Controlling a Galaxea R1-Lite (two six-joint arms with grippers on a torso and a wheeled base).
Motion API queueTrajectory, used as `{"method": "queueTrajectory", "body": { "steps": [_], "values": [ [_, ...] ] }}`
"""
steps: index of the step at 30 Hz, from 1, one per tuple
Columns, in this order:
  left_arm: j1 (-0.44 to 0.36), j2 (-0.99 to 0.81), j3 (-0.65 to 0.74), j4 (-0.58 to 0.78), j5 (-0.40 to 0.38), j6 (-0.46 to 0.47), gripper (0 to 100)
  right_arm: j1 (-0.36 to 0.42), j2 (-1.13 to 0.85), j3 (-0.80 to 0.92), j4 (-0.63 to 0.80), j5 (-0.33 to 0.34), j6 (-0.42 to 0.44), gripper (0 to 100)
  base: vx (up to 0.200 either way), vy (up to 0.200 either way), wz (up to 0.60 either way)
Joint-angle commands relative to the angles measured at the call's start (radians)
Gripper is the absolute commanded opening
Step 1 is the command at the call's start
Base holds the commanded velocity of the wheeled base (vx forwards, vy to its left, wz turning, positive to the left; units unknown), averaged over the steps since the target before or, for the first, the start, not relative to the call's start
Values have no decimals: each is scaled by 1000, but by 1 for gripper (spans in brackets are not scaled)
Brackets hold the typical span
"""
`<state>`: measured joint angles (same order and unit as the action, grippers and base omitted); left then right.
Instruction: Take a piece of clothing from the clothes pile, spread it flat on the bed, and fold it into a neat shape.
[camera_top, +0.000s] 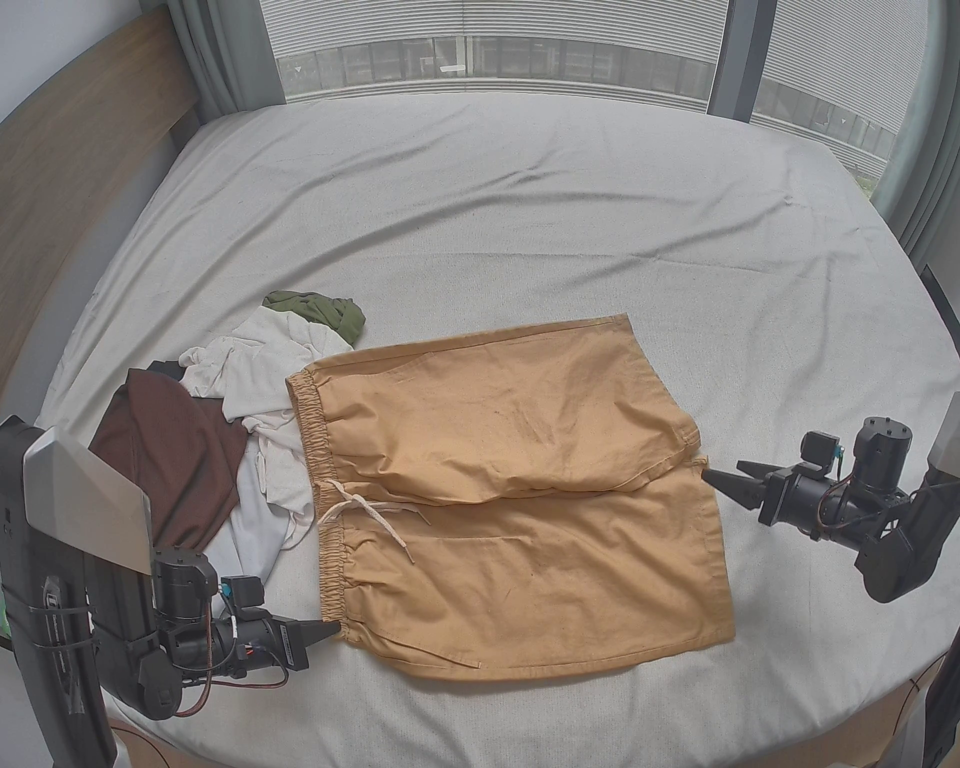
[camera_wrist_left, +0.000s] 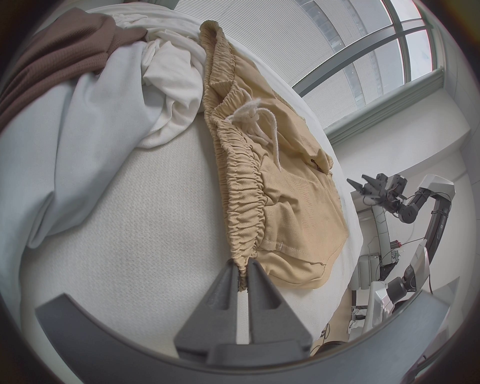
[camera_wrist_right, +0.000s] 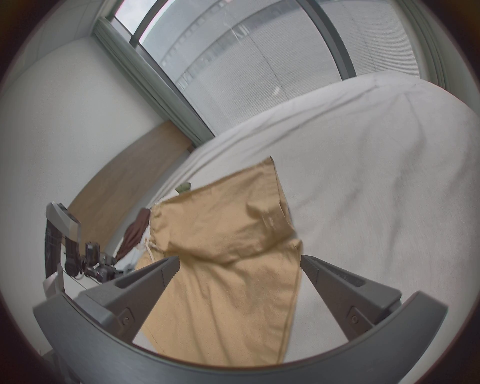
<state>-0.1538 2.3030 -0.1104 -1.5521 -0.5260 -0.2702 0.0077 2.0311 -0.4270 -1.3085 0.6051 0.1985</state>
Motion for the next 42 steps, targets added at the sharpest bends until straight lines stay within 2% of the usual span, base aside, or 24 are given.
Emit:
{"method": "queueTrajectory", "body": {
  "steps": [1,13,14,17,20,25,42],
  "values": [
    [3,-36,17,-2,0,3,0,-28,0,44,72,1,-53,100,0,0,0],
    [0,-28,2,0,21,5,0,-40,-8,111,233,2,-125,100,0,0,0],
    [2,-27,0,0,21,6,0,-35,-18,123,302,2,-146,100,0,0,0],
    [0,-27,-2,0,21,6,0,-31,-31,125,359,2,-152,100,0,0,0],
    [-3,-27,0,0,23,6,0,-29,-61,129,488,2,-176,100,0,0,0],
    [-3,-27,-2,0,21,6,0,-18,-68,126,580,2,-183,100,0,0,0],
    [-6,-22,3,0,21,9,0,8,20,99,607,5,-176,100,0,0,0]
  ]
}}
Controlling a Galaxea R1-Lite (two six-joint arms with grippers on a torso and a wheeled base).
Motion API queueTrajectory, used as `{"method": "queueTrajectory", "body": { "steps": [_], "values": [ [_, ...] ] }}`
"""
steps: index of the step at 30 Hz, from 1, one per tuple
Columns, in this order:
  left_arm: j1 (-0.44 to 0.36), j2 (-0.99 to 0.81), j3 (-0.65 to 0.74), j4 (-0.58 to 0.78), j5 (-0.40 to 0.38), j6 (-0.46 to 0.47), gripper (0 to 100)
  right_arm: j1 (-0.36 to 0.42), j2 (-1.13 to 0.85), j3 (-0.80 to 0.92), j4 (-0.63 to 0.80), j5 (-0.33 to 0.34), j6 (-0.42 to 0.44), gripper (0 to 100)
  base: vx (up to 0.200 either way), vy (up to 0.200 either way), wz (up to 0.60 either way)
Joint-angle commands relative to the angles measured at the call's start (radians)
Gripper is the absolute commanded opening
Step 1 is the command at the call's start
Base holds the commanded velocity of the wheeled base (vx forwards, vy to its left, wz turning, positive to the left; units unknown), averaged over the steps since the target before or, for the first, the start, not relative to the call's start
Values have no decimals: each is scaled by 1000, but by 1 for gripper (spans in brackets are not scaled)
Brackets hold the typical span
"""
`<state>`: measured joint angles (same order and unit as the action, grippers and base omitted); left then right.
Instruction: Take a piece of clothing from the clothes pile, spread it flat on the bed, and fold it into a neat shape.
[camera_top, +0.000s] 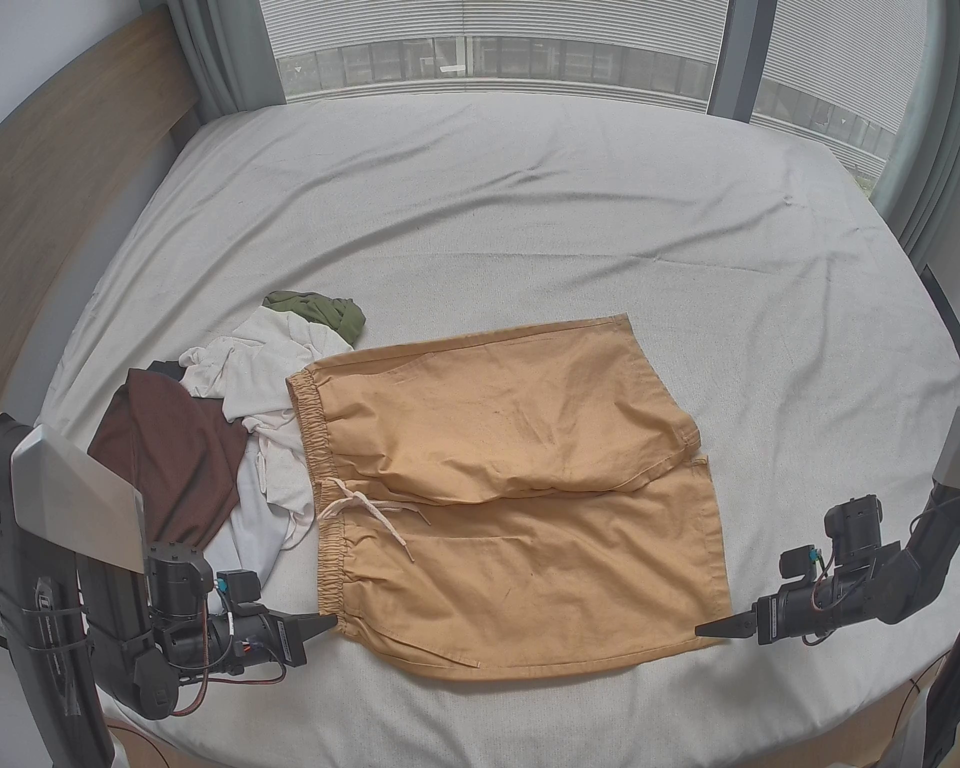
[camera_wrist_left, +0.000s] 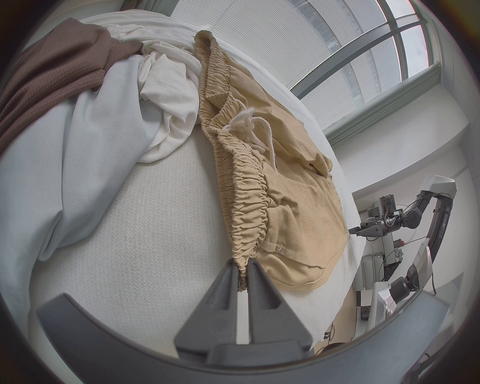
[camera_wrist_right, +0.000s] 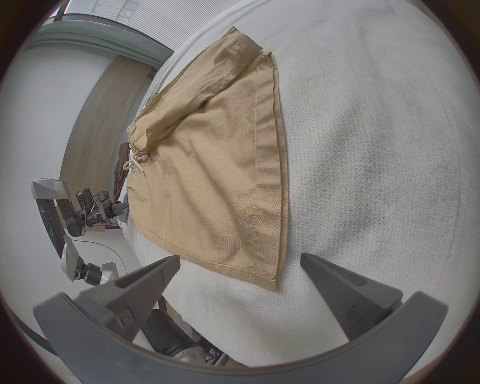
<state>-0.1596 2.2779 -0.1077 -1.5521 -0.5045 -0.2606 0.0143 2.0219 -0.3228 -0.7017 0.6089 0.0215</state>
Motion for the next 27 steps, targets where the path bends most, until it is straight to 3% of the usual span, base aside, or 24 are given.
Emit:
{"method": "queueTrajectory", "body": {
  "steps": [1,7,8,22,27],
  "values": [
    [0,3,0,0,0,0,0,1,31,-7,1,2,2,100,0,0,0],
    [0,3,0,0,0,0,0,3,37,-15,-2,6,6,100,0,0,0],
    [0,3,0,0,0,0,0,3,38,-16,-2,6,8,0,0,0,0],
    [5,5,6,0,-3,0,0,-4,61,-30,-4,8,9,0,0,0,0],
    [11,6,69,1,-9,3,0,10,52,-15,1,8,9,0,0,0,0]
  ]
}}
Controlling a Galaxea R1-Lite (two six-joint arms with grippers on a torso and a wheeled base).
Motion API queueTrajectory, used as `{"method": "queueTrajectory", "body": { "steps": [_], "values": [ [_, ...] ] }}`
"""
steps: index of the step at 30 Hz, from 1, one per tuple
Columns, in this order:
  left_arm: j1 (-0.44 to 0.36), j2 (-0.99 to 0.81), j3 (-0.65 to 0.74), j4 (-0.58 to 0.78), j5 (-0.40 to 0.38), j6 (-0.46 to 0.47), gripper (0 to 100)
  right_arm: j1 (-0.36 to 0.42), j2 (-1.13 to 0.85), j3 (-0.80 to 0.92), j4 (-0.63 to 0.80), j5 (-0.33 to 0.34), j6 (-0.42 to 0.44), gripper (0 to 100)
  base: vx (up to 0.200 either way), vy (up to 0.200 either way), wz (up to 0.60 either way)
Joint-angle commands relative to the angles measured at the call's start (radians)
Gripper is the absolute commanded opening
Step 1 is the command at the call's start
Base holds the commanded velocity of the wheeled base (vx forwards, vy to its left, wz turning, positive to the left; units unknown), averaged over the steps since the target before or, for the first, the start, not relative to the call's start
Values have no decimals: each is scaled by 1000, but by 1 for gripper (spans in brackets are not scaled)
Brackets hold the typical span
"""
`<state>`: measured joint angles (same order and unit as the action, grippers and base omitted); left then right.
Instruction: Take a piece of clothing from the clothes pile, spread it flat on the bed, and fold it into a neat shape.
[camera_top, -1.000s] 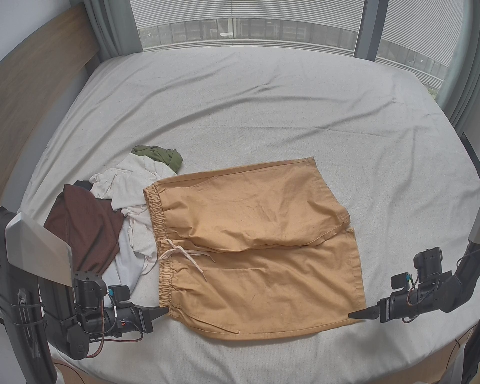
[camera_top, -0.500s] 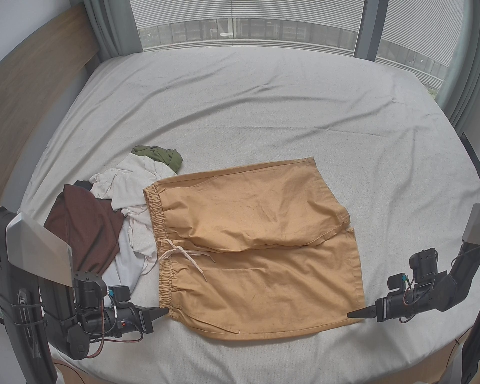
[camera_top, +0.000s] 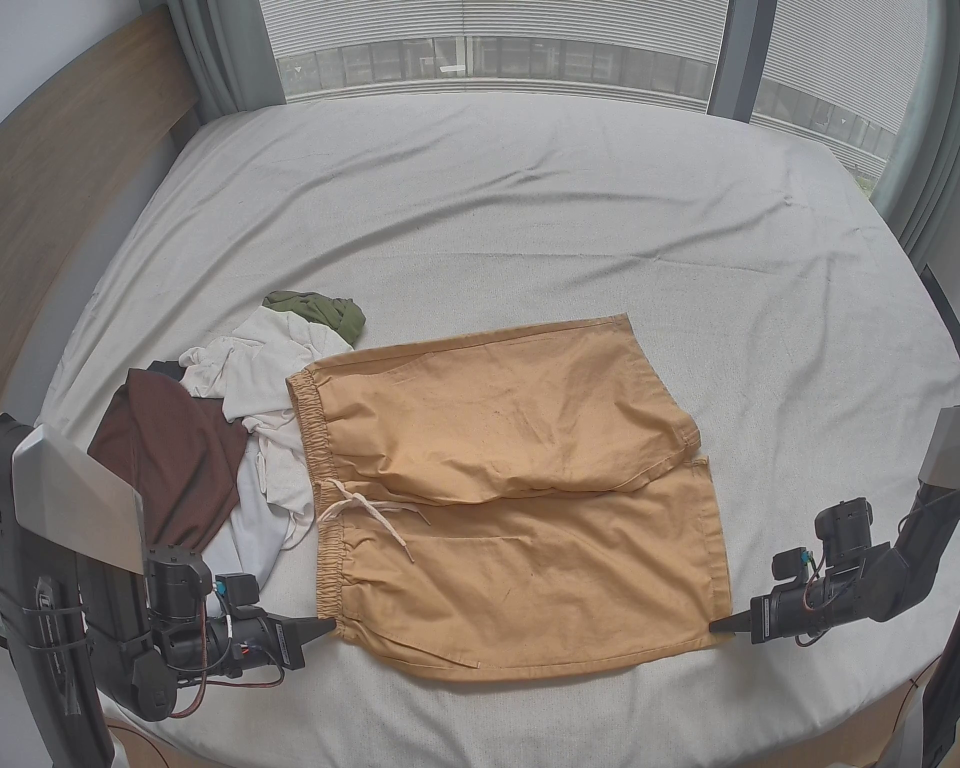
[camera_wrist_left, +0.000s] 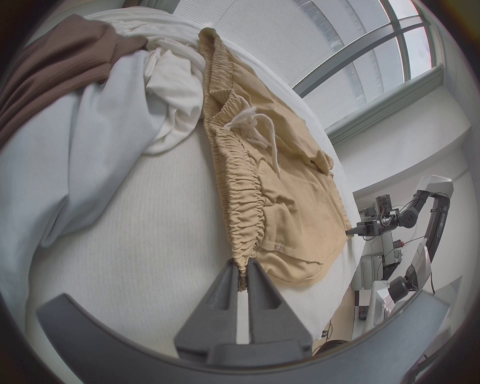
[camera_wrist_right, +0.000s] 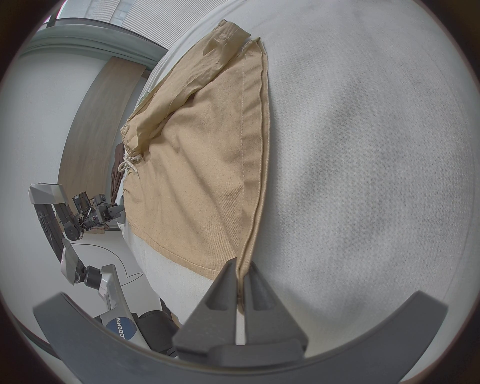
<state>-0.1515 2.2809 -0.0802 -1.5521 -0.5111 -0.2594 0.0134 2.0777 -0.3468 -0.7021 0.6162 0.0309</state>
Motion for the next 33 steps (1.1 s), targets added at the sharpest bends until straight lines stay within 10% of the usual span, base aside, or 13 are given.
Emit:
{"method": "queueTrajectory", "body": {
  "steps": [1,33],
  "values": [
    [3,3,50,3,-4,3,0,17,-4,12,0,0,0,0,0,0,0],
    [40,-173,19,-2,-122,-11,0,68,-257,37,-108,117,0,0,0,0,0]
  ]
}}
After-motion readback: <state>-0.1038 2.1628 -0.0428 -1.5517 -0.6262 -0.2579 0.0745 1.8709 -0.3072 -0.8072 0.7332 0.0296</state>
